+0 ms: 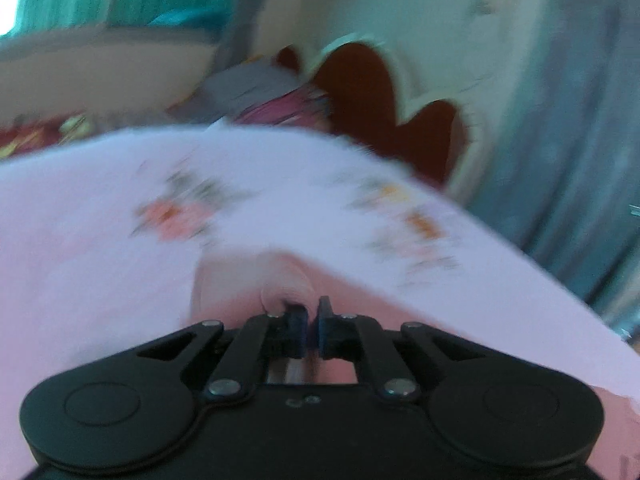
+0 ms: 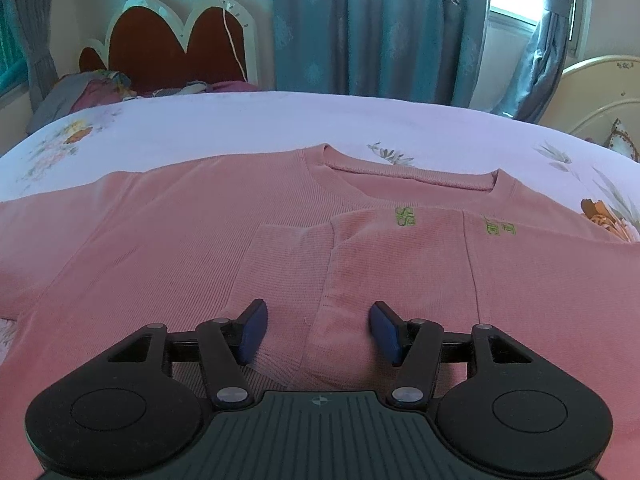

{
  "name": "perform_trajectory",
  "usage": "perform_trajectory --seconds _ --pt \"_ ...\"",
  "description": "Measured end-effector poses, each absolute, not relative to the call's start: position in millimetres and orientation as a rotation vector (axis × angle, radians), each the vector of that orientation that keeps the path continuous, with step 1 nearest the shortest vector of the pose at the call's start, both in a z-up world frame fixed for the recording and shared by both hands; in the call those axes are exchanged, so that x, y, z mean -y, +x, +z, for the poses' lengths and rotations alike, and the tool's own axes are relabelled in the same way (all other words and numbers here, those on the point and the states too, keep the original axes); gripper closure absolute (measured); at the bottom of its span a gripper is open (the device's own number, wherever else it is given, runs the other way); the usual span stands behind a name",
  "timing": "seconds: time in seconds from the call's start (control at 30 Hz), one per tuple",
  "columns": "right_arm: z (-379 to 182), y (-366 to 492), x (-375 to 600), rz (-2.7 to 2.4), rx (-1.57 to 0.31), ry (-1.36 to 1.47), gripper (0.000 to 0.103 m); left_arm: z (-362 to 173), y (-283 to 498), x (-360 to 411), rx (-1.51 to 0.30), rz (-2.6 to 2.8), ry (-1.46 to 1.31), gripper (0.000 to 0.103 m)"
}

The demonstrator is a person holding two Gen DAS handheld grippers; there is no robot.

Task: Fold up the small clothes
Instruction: 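Fold the held sleeve across the sweater body with the left tool, release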

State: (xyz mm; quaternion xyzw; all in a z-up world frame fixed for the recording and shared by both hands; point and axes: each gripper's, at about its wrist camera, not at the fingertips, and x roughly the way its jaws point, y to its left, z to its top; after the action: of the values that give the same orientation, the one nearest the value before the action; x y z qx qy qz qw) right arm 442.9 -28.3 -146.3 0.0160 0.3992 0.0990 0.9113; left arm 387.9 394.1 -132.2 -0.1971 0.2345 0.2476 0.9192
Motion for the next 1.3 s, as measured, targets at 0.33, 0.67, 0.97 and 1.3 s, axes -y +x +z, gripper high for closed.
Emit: perform_trajectory --seconds 0.33,0.67,0.97,1.3 --pt "-118 432 64 0.198 -0.775 0.148 0.046 -74 417 -227 -0.415 0.007 -0.294 0.099" --pt "-103 393 152 0.080 -0.750 0.212 0.046 -118 442 -40 -0.552 -0.356 -0.142 0.099" --pt "-105 382 182 0.125 -0.773 0.294 0.046 -164 420 1 -0.734 -0.398 0.153 0.047" --pt "-106 389 113 0.326 -0.776 0.182 0.046 -145 400 -88 -0.724 -0.058 0.184 0.033"
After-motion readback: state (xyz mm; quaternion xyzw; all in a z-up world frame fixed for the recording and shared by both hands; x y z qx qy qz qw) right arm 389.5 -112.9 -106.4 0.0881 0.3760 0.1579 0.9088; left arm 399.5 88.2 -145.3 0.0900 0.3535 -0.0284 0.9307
